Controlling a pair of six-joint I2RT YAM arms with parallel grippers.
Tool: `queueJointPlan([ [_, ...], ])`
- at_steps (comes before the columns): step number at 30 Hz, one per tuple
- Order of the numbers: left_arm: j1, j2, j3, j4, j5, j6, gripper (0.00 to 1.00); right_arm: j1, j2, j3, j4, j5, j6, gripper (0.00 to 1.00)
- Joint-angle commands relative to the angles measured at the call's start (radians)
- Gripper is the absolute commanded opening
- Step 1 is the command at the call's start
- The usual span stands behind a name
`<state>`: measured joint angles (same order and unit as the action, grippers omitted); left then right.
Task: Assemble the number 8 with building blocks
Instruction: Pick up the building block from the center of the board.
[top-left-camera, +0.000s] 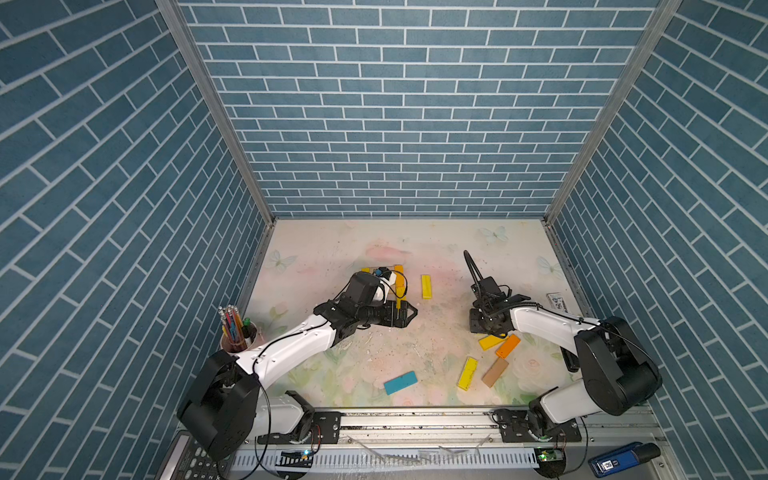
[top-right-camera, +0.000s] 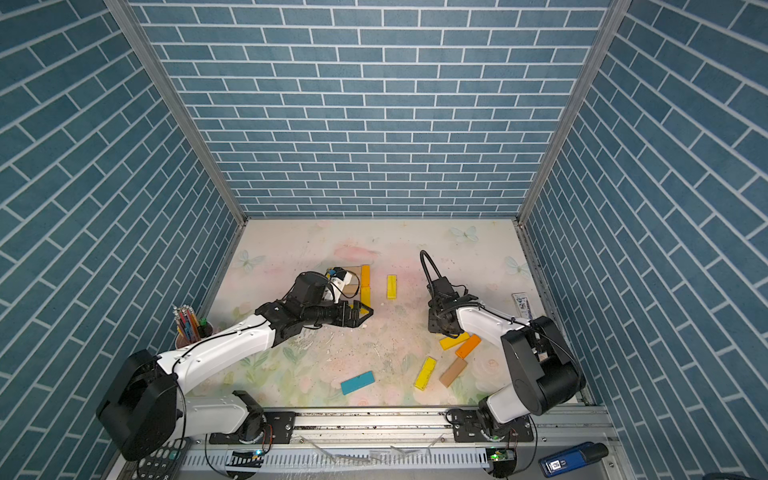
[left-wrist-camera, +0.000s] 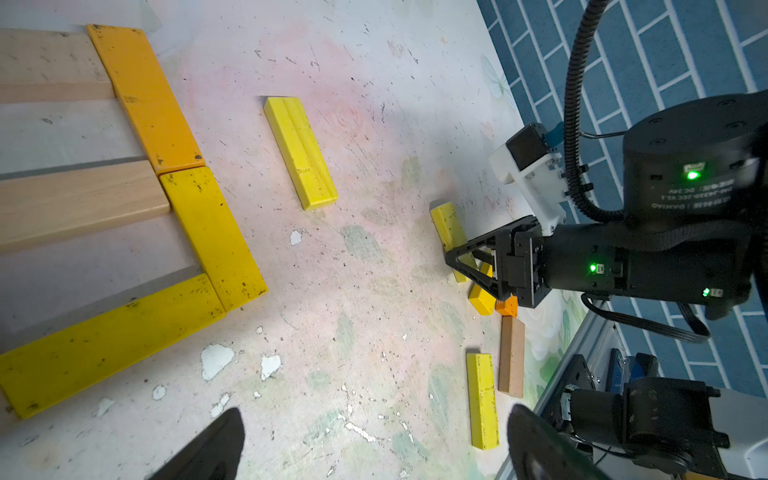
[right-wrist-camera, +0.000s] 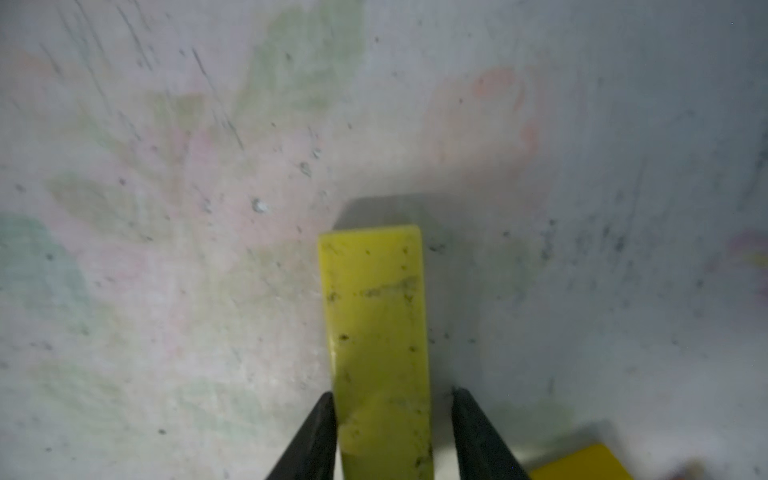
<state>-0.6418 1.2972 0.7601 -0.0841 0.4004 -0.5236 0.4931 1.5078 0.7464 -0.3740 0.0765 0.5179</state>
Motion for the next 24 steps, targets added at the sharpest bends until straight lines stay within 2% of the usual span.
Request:
queueJointPlan([
  [1,-0.004,0.018,0.025,0.006,-0.012,-0.010,1.00,-0.015,0.040,0.035,0.043,-0.041,-0.058,0.40],
  [5,-0.004,0.031,0.025,0.017,-0.016,-0.022,1.00,-0.027,0.111,0.116,0.041,-0.061,-0.119,0.33],
  [10,-0.005,0.039,0.029,0.021,-0.018,-0.034,0.99,-0.032,0.217,0.252,0.019,-0.076,-0.176,0.29],
  [24,-0.004,0.033,0.026,0.009,-0.035,-0.035,1.00,-0.036,0.488,0.633,-0.078,-0.154,-0.249,0.30],
])
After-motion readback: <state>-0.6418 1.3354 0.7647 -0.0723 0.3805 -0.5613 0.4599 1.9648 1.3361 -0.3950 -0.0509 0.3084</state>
